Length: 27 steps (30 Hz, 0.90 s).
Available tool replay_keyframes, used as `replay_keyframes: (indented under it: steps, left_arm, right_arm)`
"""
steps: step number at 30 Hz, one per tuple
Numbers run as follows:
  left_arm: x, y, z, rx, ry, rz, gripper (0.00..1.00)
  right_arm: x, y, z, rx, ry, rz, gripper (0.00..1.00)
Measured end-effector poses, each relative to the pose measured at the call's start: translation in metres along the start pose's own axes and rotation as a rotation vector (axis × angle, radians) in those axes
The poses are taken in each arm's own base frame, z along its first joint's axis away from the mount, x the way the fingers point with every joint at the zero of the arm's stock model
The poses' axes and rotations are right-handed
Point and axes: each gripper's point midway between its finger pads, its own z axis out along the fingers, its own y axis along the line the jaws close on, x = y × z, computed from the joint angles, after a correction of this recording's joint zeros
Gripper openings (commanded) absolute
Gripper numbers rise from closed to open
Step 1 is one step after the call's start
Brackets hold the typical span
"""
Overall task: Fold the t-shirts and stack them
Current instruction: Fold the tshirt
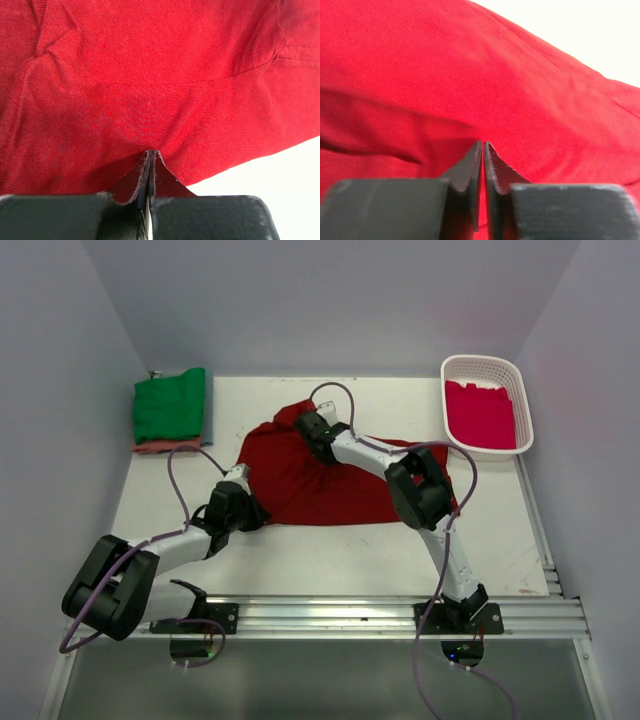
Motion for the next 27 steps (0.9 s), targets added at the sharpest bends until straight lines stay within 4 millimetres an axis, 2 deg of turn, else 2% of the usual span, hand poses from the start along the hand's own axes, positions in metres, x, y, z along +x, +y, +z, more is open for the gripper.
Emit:
replay_keyframes:
  steps: [1,2,3,6,9,11,12,13,15,16,18,19,21,23,27]
  left_arm:
    - [0.0,0.0,0.0,0.0,0.0,0.0,0.0]
    - [0.0,0.0,0.0,0.0,0.0,0.0,0.0]
    - [0.0,0.0,0.0,0.0,0.0,0.0,0.0]
    - [0.0,0.0,-0.002,-0.001,0.002,0.0,0.0]
    - [-0.001,-0.001,-0.012,-0.002,-0.001,0.001,0.0]
    - [-0.012,-0.008,-0.023,0.012,-0.041,0.011,0.02]
    - [-0.02,-0.011,-0.027,0.018,-0.062,0.017,0.07]
    - [-0.034,-0.019,-0.031,0.028,-0.097,0.031,0.24]
    - [-0.069,-0.037,-0.037,0.039,-0.16,0.062,0.37]
    - [-0.09,-0.048,-0.038,0.045,-0.194,0.075,0.57]
    - [-0.131,-0.068,-0.034,0.054,-0.244,0.098,0.71]
    - [-0.151,-0.077,-0.03,0.059,-0.271,0.1,0.73]
    - [-0.181,-0.082,-0.017,0.048,-0.296,0.097,0.73]
    - [-0.202,-0.079,-0.003,0.028,-0.313,0.089,0.78]
    - [-0.238,-0.06,0.045,-0.046,-0.29,0.081,0.8]
  right_arm:
    - [0.002,-0.004,-0.001,0.003,-0.005,0.0,0.17]
    - [0.005,-0.009,-0.003,0.006,-0.008,-0.002,0.29]
    - [0.007,-0.015,-0.007,0.007,-0.013,0.0,0.33]
    - [0.002,-0.03,-0.027,-0.005,-0.048,0.017,0.38]
    - [-0.018,-0.041,-0.052,-0.04,-0.114,0.073,0.45]
    - [-0.025,-0.048,-0.063,-0.054,-0.143,0.096,0.48]
    - [-0.026,-0.051,-0.069,-0.063,-0.155,0.107,0.48]
    - [-0.024,-0.052,-0.072,-0.07,-0.156,0.109,0.48]
    - [-0.018,-0.053,-0.074,-0.086,-0.15,0.107,0.49]
    - [-0.013,-0.053,-0.074,-0.096,-0.139,0.102,0.49]
    - [0.003,-0.052,-0.074,-0.119,-0.114,0.087,0.5]
    - [0.01,-0.052,-0.075,-0.128,-0.101,0.08,0.5]
    - [0.025,-0.056,-0.08,-0.151,-0.078,0.067,0.5]
    - [0.033,-0.061,-0.089,-0.177,-0.07,0.065,0.51]
    - [0.033,-0.075,-0.117,-0.237,-0.113,0.099,0.51]
